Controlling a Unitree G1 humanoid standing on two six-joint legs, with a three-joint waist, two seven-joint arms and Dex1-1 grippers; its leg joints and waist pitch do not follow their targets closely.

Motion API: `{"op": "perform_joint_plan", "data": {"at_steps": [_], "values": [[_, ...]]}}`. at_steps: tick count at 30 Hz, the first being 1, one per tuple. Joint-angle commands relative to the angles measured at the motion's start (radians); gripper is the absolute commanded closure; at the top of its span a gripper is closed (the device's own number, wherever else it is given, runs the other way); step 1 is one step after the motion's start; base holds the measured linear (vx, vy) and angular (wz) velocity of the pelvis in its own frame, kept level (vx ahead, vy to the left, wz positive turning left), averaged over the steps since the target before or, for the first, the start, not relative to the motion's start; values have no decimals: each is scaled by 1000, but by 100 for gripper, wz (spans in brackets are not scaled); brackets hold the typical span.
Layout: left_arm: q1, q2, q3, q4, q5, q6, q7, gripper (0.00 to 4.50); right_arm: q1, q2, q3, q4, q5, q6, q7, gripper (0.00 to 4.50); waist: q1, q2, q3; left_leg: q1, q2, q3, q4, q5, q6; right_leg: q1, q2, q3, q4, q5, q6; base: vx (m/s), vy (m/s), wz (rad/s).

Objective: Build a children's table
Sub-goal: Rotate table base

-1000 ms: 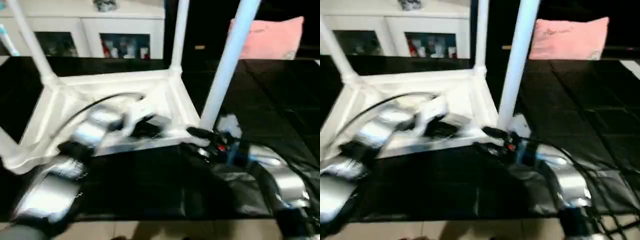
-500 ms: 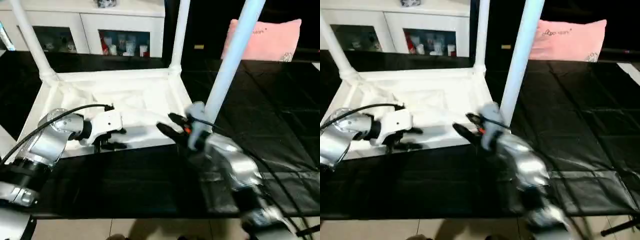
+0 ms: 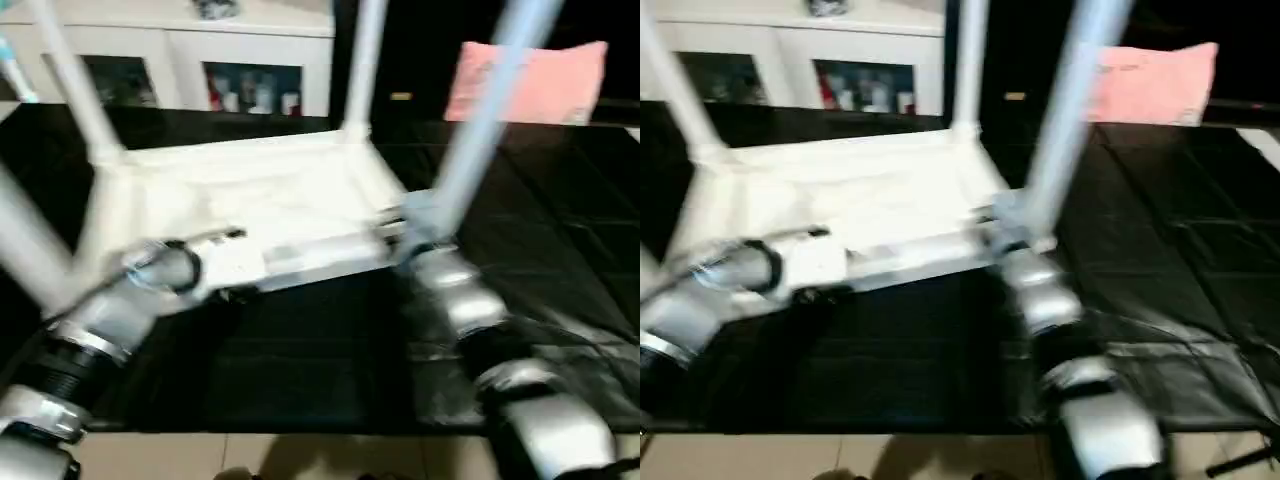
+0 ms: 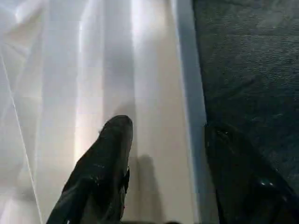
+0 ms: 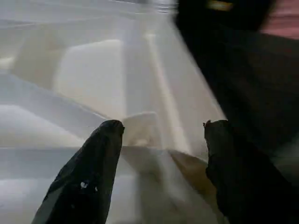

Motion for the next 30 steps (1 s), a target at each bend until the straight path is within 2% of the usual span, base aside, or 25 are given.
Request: {"op": "perform_joint_plan", "data": {"at_steps": [1, 2, 5, 7, 9, 10, 11, 12, 15, 16, 17, 18, 19, 20, 21, 22, 23, 24, 25, 26, 27, 30], "values": [[-13, -3, 6, 22, 21, -3, 45, 178, -10, -41, -44, 31, 2, -9, -38, 152, -13, 17, -74, 15, 25, -5, -73, -211, -33, 48, -55, 61, -52, -188, -191, 0, 0, 0], [-26, -22, 8, 38, 24, -8, 75, 178, -22, -77, -62, 65, 4, -29, -46, 152, -16, 14, -75, 11, 24, -5, -71, -209, -25, 51, -56, 60, -52, -190, -192, 0, 0, 0], [-31, -31, 11, 42, 22, -11, 85, 178, -29, -97, -70, 84, 5, -40, -49, 152, -15, 11, -75, 10, 23, -4, -69, -216, -16, 52, -58, 60, -55, -217, -195, 0, 0, 0], [-27, -64, 35, 28, -14, -3, 91, 178, -44, -140, -82, 125, 14, -64, -37, 152, -15, 11, -75, 13, 24, -3, -67, -218, -12, 49, -56, 58, -58, -227, -194, 0, 0, 0], [-5, -103, 80, -15, -95, 25, 88, 178, -52, -161, -79, 142, 13, -89, 20, 152, -10, 13, -77, 11, 23, -3, -64, -207, -6, 50, -55, 57, -55, -209, -203, 0, 0, 0], [31, -138, 135, -79, -192, 61, 76, 178, -49, -168, -66, 126, 9, -108, 92, 152, -11, 18, -79, 6, 24, -3, -63, -199, -6, 54, -57, 58, -50, -187, -209, 0, 0, 0], [44, -147, 152, -101, -220, 75, 72, 178, -47, -168, -62, 117, 10, -113, 116, 152, -13, 12, -81, -3, 26, -4, -60, -173, 1, 60, -59, 57, -43, -131, -229, 0, 0, 0], [50, -151, 160, -112, -233, 81, 70, 178, -46, -168, -59, 113, 10, -116, 127, 152, -15, 9, -80, -5, 24, -2, -59, -169, 17, 58, -54, 56, -42, -122, -237, 0, 0, 0], [84, -161, 197, -157, -290, 120, 63, 178, -41, -160, -73, 96, 48, -115, 200, 152, -30, 8, -77, -8, 22, -2, -57, -190, 46, 58, -55, 54, -51, -187, -229, 0, 0, 0], [110, -161, 225, -191, -327, 157, 55, 178, -28, -155, -71, 64, 68, -110, 249, 152, -32, 11, -76, -7, 22, -1, -56, -198, 48, 58, -55, 54, -53, -205, -227, 0, 0, 0], [136, -153, 251, -220, -358, 187, 44, 178, -11, -151, -64, 27, 82, -105, 292, 152, -37, 6, -75, -13, 23, -2, -56, -204, 47, 61, -56, 54, -55, -234, -213, 0, 0, 0], [181, -132, 292, -270, -397, 242, 24, 178, 27, -146, -46, -40, 96, -104, 354, 152, -38, 5, -71, -8, 21, 0, -55, -215, 49, 51, -51, 54, -64, -282, -196, 0, 0, 0], [181, -132, 292, -270, -397, 242, 24, 178, 27, -146, -46, -40, 96, -104, 354, 152, -37, 3, -73, -5, 22, 0, -54, -217, 51, 52, -52, 55, -62, -286, -193, 0, 0, 0], [230, -70, 316, -316, -436, 297, -41, 178, 91, -144, -23, -148, 125, -79, 419, 152, -38, 2, -70, -10, 24, -2, -57, -209, 52, 53, -52, 54, -63, -304, -183, 0, 0, 0], [247, -45, 325, -331, -450, 318, -66, 178, 116, -143, -16, -189, 137, -69, 442, 152, -34, 4, -68, -6, 25, -4, -59, -213, 54, 51, -50, 56, -63, -322, -165, 0, 0, 0], [272, -8, 336, -352, -471, 347, -102, 178, 152, -142, -4, -249, 152, -53, 471, 152, -36, 6, -68, -6, 26, -5, -61, -210, 57, 48, -48, 55, -63, -325, -163, 0, 0, 0], [292, 25, 344, -367, -487, 367, -132, 178, 184, -145, 9, -298, 161, -43, 495, 152, -33, 8, -67, 2, 26, -3, -61, -211, 58, 43, -43, 57, -65, -319, -165, 0, 0, 0], [310, 55, 353, -378, -497, 382, -155, 178, 213, -150, 23, -340, 165, -38, 518, 152, -33, 10, -65, 3, 28, -5, -64, -218, 56, 41, -42, 57, -64, -317, -169, 0, 0, 0], [329, 89, 364, -391, -508, 406, -178, 178, 246, -157, 38, -386, 173, -29, 547, 152, -32, 9, -65, 5, 28, -4, -66, -222, 54, 40, -40, 57, -65, -315, -173, 0, 0, 0], [351, 127, 378, -404, -523, 428, -207, 178, 285, -167, 52, -441, 197, -2, 589, 152, -27, 14, -63, 11, 31, -6, -69, -245, 46, 36, -41, 57, -66, -326, -178, 0, 0, 0], [362, 145, 385, -409, -529, 436, -221, 178, 303, -173, 58, -469, 212, 16, 611, 152, -28, 13, -57, 13, 31, -7, -73, -281, 42, 34, -40, 57, -70, -359, -172, 0, 0, 0], [385, 171, 401, -430, -546, 460, -236, 178, 347, -186, 69, -534, 228, 47, 655, 152, -28, 15, -54, 15, 31, -11, -79, -321, 24, 33, -41, 60, -73, -391, -160, 0, 0, 0]]}}
